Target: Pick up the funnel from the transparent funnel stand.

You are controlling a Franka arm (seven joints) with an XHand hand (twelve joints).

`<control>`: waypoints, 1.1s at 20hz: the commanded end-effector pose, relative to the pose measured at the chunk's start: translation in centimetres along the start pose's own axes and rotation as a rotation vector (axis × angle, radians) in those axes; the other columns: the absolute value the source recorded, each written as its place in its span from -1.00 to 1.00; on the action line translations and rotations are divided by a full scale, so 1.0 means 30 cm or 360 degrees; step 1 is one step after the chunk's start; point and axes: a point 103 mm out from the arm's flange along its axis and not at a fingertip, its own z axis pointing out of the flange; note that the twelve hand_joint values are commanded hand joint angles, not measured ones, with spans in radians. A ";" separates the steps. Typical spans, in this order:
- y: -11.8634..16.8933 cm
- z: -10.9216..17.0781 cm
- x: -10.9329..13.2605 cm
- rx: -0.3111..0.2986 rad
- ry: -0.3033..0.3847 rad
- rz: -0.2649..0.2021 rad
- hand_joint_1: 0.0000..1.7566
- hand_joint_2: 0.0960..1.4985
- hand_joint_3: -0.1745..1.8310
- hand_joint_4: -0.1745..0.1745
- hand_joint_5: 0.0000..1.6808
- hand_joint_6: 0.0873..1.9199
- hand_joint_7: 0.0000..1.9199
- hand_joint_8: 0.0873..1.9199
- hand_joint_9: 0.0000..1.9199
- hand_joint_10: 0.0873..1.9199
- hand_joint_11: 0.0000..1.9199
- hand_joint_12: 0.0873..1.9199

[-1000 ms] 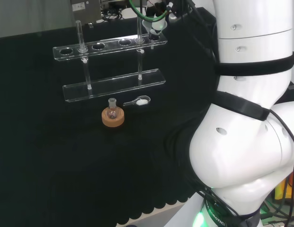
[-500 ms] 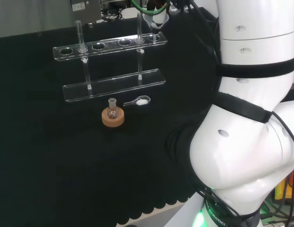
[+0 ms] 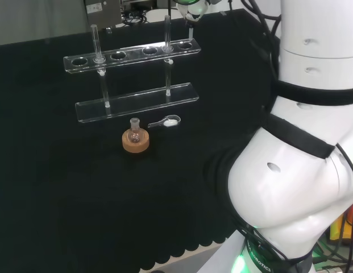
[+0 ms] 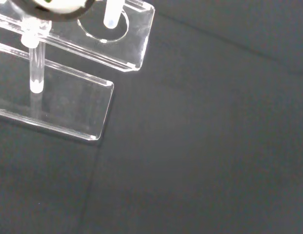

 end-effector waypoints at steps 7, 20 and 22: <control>-0.244 0.021 0.078 -0.0008 0.0017 0.0026 0.06 0.16 -0.23 -0.09 -0.56 -0.26 -0.68 -0.45 -0.03 -0.52 -0.53 0.30; -0.327 0.133 0.251 0.0074 -0.0040 -0.0021 0.08 0.14 -0.20 -0.02 -0.57 -0.35 -0.60 -0.42 -0.02 -0.51 -0.49 0.28; -0.328 0.155 0.256 0.0100 -0.0052 -0.0020 0.08 0.14 -0.20 -0.02 -0.57 -0.35 -0.60 -0.42 -0.02 -0.51 -0.49 0.28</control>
